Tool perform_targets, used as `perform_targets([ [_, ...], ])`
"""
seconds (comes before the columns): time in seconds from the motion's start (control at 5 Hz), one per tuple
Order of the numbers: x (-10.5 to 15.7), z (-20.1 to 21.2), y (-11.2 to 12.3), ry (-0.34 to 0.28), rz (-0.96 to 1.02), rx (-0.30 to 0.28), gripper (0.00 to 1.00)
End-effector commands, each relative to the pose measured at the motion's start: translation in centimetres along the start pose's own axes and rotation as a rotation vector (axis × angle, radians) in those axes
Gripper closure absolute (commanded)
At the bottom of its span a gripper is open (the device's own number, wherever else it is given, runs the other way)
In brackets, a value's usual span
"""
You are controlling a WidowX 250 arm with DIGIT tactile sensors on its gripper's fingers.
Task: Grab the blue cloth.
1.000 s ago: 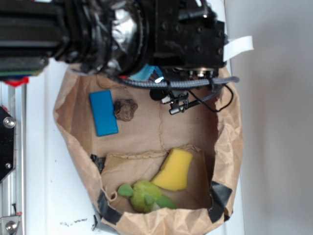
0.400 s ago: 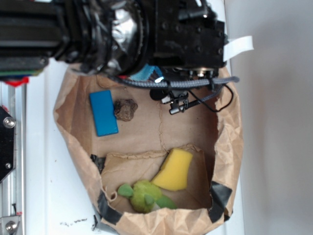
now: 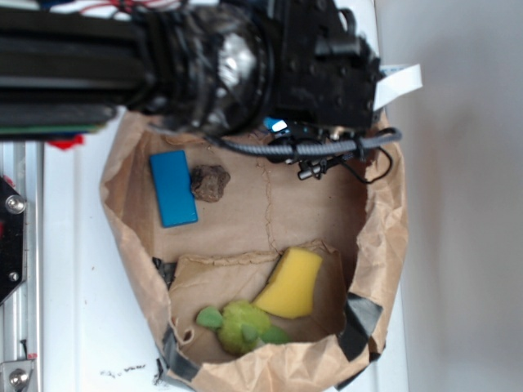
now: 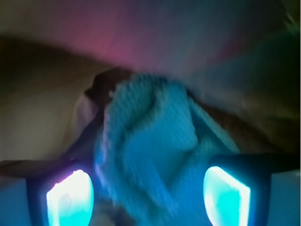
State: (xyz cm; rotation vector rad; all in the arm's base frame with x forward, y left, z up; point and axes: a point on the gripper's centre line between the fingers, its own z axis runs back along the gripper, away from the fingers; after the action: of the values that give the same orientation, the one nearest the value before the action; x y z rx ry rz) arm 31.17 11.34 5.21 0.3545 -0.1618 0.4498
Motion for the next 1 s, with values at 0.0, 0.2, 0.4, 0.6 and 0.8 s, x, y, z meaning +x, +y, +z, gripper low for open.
perform_targets([
  [0.0, 1.07, 0.81, -0.27, -0.079, 0.016, 0.01, 0.0],
  [0.2, 1.03, 0.7, -0.34, -0.087, 0.027, 0.009, 0.62],
  [0.4, 1.14, 0.53, -0.33, -0.078, 0.043, 0.015, 1.0],
  [0.6, 1.26, 0.39, -0.36, -0.079, 0.049, 0.02, 1.0],
  [0.8, 1.32, 0.31, -0.4, -0.084, 0.055, 0.029, 1.0],
])
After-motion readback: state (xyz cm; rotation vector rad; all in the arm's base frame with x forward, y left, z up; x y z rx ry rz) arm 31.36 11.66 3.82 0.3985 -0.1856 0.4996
